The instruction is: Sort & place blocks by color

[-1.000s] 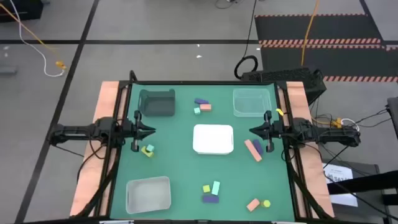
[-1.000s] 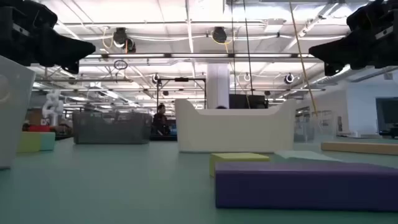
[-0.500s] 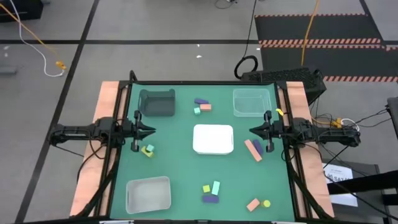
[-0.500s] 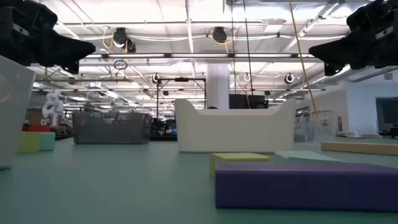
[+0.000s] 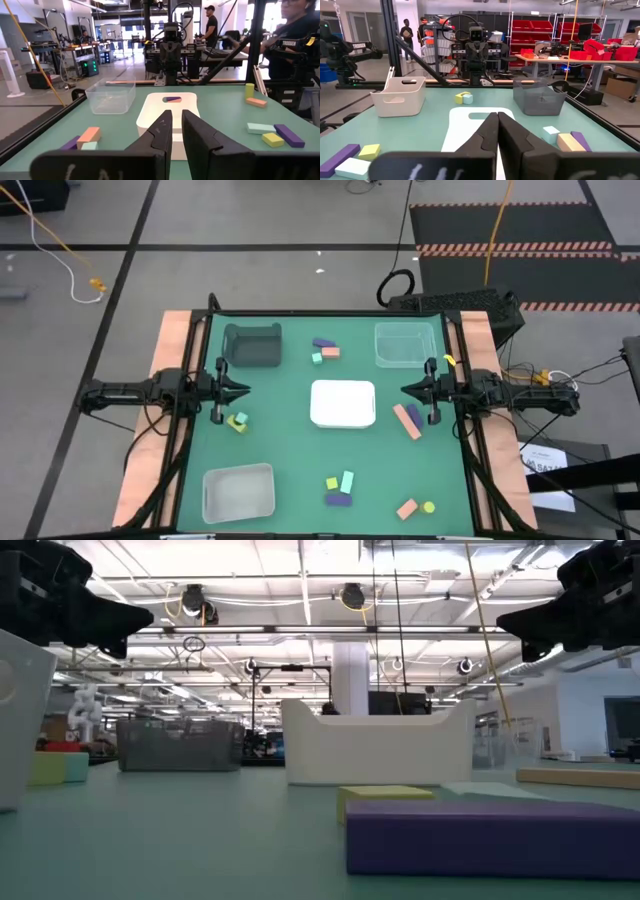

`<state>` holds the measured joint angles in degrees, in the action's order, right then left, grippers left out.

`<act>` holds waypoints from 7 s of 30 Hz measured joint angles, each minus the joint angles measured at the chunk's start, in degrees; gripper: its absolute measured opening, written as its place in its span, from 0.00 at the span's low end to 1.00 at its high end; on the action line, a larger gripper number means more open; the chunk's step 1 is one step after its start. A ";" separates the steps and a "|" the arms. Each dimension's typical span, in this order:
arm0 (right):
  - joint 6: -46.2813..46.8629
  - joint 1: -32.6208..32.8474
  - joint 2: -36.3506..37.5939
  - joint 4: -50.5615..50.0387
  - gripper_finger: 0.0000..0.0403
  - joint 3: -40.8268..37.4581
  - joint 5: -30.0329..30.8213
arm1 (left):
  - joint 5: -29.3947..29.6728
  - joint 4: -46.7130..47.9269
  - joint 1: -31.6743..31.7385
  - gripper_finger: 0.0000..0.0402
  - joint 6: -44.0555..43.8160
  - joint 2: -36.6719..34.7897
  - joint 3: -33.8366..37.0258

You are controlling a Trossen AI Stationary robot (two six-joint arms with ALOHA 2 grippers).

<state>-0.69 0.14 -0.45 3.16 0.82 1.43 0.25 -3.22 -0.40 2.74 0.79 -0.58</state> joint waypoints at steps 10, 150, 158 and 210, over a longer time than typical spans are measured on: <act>0.00 0.00 0.00 0.00 0.00 -0.02 -0.01 | 0.01 0.00 0.00 0.12 -0.01 0.00 0.00; 35.58 -5.12 -42.10 -30.16 0.40 38.52 25.52 | 0.02 0.00 -0.02 0.12 0.00 -0.01 -0.01; 53.97 -7.23 -50.07 -52.27 0.39 39.74 12.05 | 0.00 0.02 -0.01 0.12 -0.02 -0.01 -0.01; 68.88 2.63 -81.88 -53.94 0.35 39.85 1.88 | 0.02 0.00 0.00 0.12 -0.01 0.01 -0.01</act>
<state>68.20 2.76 -82.33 -50.78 40.67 3.31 0.27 -3.22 -0.40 2.73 0.80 -0.59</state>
